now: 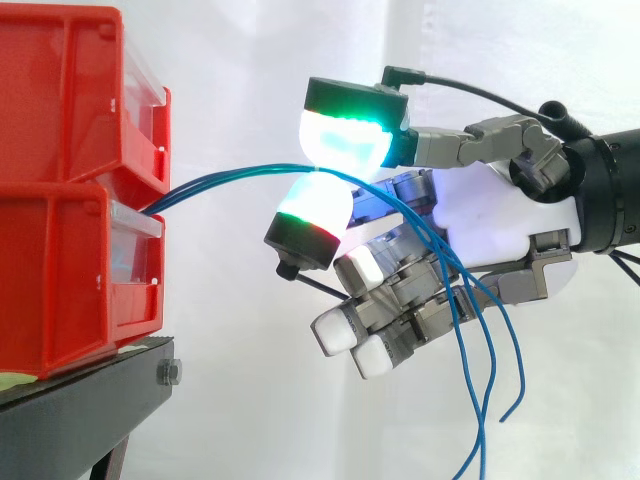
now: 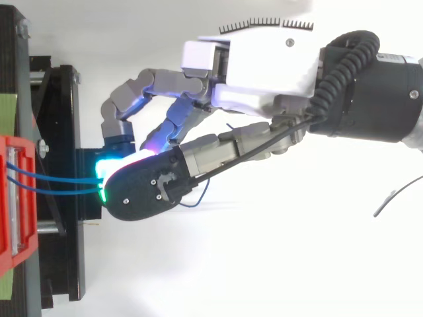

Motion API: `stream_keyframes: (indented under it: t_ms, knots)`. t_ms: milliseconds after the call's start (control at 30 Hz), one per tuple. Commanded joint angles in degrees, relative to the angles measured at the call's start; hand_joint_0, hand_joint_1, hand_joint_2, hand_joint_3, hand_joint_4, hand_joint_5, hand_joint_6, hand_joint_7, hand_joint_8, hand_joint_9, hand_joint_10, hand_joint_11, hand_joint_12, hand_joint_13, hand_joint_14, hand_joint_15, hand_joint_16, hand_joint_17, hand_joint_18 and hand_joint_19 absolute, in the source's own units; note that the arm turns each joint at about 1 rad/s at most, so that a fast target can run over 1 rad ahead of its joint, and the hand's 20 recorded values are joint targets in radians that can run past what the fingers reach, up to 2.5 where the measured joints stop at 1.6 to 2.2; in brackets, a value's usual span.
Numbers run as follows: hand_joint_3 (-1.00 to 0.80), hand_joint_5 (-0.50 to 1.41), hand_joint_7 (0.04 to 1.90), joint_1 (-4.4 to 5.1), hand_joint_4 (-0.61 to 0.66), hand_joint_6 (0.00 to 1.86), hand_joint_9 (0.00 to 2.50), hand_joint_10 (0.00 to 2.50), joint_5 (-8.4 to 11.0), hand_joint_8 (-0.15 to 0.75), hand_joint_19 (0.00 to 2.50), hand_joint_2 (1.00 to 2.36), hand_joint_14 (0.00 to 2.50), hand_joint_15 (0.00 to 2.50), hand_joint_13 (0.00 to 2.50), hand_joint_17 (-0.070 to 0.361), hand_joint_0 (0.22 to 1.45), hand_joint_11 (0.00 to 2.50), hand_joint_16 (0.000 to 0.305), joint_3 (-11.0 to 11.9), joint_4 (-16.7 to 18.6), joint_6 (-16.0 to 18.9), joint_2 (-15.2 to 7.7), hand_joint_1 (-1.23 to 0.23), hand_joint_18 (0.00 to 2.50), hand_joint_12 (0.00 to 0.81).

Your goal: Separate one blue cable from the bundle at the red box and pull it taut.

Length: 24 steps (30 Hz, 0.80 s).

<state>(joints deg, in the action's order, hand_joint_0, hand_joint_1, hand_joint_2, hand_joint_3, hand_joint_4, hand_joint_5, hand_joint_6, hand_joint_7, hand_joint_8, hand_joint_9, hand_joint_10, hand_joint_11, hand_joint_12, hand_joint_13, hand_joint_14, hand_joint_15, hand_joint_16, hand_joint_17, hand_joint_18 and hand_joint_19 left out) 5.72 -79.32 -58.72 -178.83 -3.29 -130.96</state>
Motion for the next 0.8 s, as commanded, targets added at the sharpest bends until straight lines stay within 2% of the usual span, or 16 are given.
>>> stream_keyframes:
  t_ms: [0, 133, 333, 533, 767]
  knots:
    - [-0.25, -0.15, 1.15, -0.01, 0.09, 0.83, 1.03, 0.02, -0.04, 0.324, 0.56, 1.01, 0.02, 0.46, 0.76, 0.09, 0.59, 0.75, 0.04, 0.01, 0.24, 0.04, 0.0, -0.69, 0.67, 0.371]
    - [-0.18, -0.16, 1.17, -0.01, 0.07, 0.84, 0.99, 0.02, 0.04, 0.319, 0.54, 1.02, 0.02, 0.46, 0.76, 0.094, 0.61, 0.76, 0.042, 0.01, 0.68, 0.04, 0.0, -0.81, 0.68, 0.379]
    - [-0.23, -0.17, 1.23, -0.1, 0.01, 0.86, 0.93, 0.02, 0.04, 0.304, 0.51, 1.02, 0.02, 0.44, 0.72, 0.09, 0.67, 0.76, 0.04, 0.01, 0.94, 0.04, 0.0, -0.92, 0.65, 0.368]
    - [-0.34, -0.18, 1.28, -0.1, -0.01, 0.89, 0.91, 0.02, 0.04, 0.3, 0.49, 1.01, 0.02, 0.43, 0.72, 0.089, 0.74, 0.76, 0.039, -0.08, 0.94, 0.04, 0.0, -0.95, 0.65, 0.364]
    - [-0.48, -0.19, 1.26, -0.1, -0.05, 0.9, 0.92, 0.02, 0.04, 0.299, 0.48, 1.0, 0.02, 0.43, 0.72, 0.087, 0.8, 0.77, 0.039, -0.08, 0.94, 0.04, 0.0, -0.93, 0.65, 0.357]
